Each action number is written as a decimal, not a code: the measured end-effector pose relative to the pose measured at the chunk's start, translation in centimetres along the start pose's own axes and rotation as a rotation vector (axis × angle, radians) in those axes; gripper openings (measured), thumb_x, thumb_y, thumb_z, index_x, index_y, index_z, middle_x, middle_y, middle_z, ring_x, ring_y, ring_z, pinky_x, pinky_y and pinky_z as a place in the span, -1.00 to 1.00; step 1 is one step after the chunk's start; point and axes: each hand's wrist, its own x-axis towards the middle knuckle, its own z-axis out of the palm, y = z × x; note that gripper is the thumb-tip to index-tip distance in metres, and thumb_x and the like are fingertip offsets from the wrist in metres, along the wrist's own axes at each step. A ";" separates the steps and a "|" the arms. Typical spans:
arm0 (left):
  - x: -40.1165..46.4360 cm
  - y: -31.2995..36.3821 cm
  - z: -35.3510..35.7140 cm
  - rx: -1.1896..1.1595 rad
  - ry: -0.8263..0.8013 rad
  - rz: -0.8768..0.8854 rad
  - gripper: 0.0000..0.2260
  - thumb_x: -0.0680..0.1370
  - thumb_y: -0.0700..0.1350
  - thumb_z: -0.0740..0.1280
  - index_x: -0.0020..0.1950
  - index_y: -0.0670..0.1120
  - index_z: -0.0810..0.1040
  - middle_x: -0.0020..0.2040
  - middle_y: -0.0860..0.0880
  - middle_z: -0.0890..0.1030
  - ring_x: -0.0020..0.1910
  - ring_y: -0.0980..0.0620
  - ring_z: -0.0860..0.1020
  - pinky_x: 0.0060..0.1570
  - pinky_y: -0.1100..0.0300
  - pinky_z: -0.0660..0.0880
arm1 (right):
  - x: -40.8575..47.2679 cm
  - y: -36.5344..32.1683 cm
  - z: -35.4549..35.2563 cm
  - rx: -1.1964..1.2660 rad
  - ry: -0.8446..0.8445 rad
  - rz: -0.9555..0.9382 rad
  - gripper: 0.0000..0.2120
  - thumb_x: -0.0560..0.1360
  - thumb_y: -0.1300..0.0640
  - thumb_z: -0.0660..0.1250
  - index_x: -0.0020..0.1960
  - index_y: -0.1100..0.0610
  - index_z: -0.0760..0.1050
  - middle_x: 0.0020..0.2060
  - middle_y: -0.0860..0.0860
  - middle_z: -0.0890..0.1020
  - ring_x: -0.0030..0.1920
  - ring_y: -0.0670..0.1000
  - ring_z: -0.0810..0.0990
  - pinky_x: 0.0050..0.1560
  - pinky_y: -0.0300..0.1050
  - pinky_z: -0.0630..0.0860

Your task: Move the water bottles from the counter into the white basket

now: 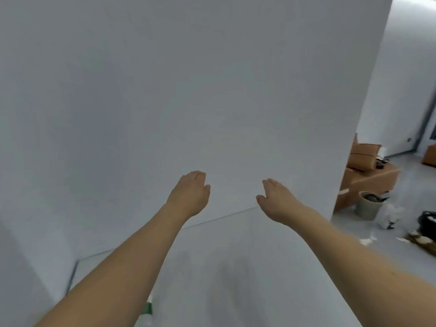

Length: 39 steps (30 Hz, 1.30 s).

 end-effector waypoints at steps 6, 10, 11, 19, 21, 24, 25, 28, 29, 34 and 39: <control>-9.6 -13.0 -5.2 0.117 0.050 -0.343 -0.56 0.69 -0.05 0.08 0.53 -0.24 0.24 0.52 -0.18 0.29 0.48 -0.14 0.26 0.45 0.10 0.14 | 0.9 -14.5 6.2 0.085 -0.121 -0.377 -0.49 0.66 0.07 0.02 0.54 0.27 0.09 0.54 0.16 0.17 0.54 0.13 0.12 0.49 -0.03 0.07; -12.9 -16.9 -7.2 0.144 0.071 -0.473 -0.55 0.70 -0.06 0.07 0.54 -0.25 0.22 0.54 -0.19 0.26 0.51 -0.13 0.22 0.46 0.09 0.09 | 1.2 -20.2 8.8 0.065 -0.170 -0.513 -0.47 0.66 0.07 0.03 0.56 0.27 0.03 0.57 0.17 0.07 0.57 0.12 0.03 0.52 -0.05 0.01; -13.2 -17.6 -7.2 0.148 0.070 -0.484 -0.55 0.70 -0.06 0.07 0.54 -0.25 0.21 0.54 -0.18 0.25 0.52 -0.13 0.21 0.47 0.10 0.09 | 1.7 -21.0 9.3 0.060 -0.176 -0.522 -0.47 0.66 0.07 0.03 0.56 0.27 0.03 0.57 0.17 0.07 0.57 0.11 0.03 0.52 -0.05 0.00; -11.0 -21.2 -5.2 0.127 0.047 -0.450 -0.56 0.70 -0.07 0.07 0.52 -0.26 0.23 0.52 -0.19 0.28 0.50 -0.13 0.23 0.45 0.11 0.10 | 5.5 -23.0 12.0 0.045 -0.230 -0.485 -0.48 0.66 0.09 0.03 0.54 0.29 0.07 0.55 0.18 0.14 0.55 0.13 0.08 0.51 -0.04 0.05; -9.6 -22.1 -3.9 0.112 0.035 -0.439 -0.56 0.69 -0.06 0.08 0.52 -0.26 0.24 0.52 -0.20 0.29 0.50 -0.13 0.24 0.45 0.10 0.11 | 6.5 -22.6 12.8 0.051 -0.244 -0.458 -0.50 0.65 0.09 0.03 0.53 0.29 0.10 0.53 0.18 0.18 0.54 0.14 0.11 0.50 -0.03 0.07; -7.4 -23.0 -1.5 0.071 0.000 -0.459 -0.55 0.69 -0.05 0.10 0.52 -0.24 0.24 0.52 -0.18 0.29 0.49 -0.14 0.24 0.46 0.08 0.15 | 8.3 -21.3 14.4 0.055 -0.293 -0.419 -0.52 0.65 0.10 0.03 0.51 0.28 0.14 0.49 0.16 0.24 0.50 0.14 0.17 0.48 -0.02 0.11; -6.7 -23.2 -0.7 0.065 -0.014 -0.467 -0.55 0.69 -0.05 0.10 0.52 -0.24 0.24 0.52 -0.17 0.29 0.49 -0.15 0.25 0.45 0.08 0.16 | 9.1 -20.7 15.1 0.057 -0.310 -0.409 -0.52 0.65 0.10 0.03 0.52 0.28 0.13 0.49 0.15 0.25 0.50 0.14 0.18 0.47 -0.02 0.11; -4.9 -24.0 1.6 0.037 -0.058 -0.503 -0.54 0.68 -0.03 0.10 0.53 -0.22 0.23 0.53 -0.16 0.28 0.48 -0.16 0.26 0.45 0.05 0.19 | 11.7 -19.5 17.0 0.070 -0.365 -0.351 -0.51 0.65 0.09 0.03 0.52 0.26 0.14 0.49 0.14 0.26 0.49 0.15 0.20 0.46 -0.01 0.14; -4.4 -24.4 2.4 0.037 -0.075 -0.512 -0.54 0.68 -0.02 0.10 0.54 -0.21 0.22 0.52 -0.16 0.29 0.48 -0.15 0.27 0.44 0.05 0.21 | 12.5 -19.2 17.7 0.079 -0.386 -0.335 -0.52 0.65 0.08 0.03 0.51 0.26 0.14 0.49 0.14 0.26 0.49 0.15 0.22 0.45 0.00 0.17; -1.8 -28.1 6.9 -0.018 -0.200 -0.605 -0.53 0.68 0.02 0.11 0.55 -0.15 0.23 0.52 -0.12 0.29 0.45 -0.11 0.33 0.38 0.05 0.29 | 16.5 -19.0 23.3 0.216 -0.514 -0.193 -0.55 0.62 0.07 0.08 0.44 0.26 0.23 0.36 0.16 0.37 0.32 0.17 0.41 0.28 0.01 0.39; 1.8 -33.6 13.5 -0.167 -0.288 -0.702 -0.51 0.64 0.05 0.19 0.53 -0.11 0.28 0.49 -0.09 0.35 0.44 -0.06 0.35 0.35 0.07 0.30 | 19.6 -19.1 31.6 0.314 -0.665 -0.017 -0.65 0.61 0.09 0.11 0.30 0.26 0.37 0.21 0.15 0.49 0.18 0.14 0.52 0.13 -0.03 0.45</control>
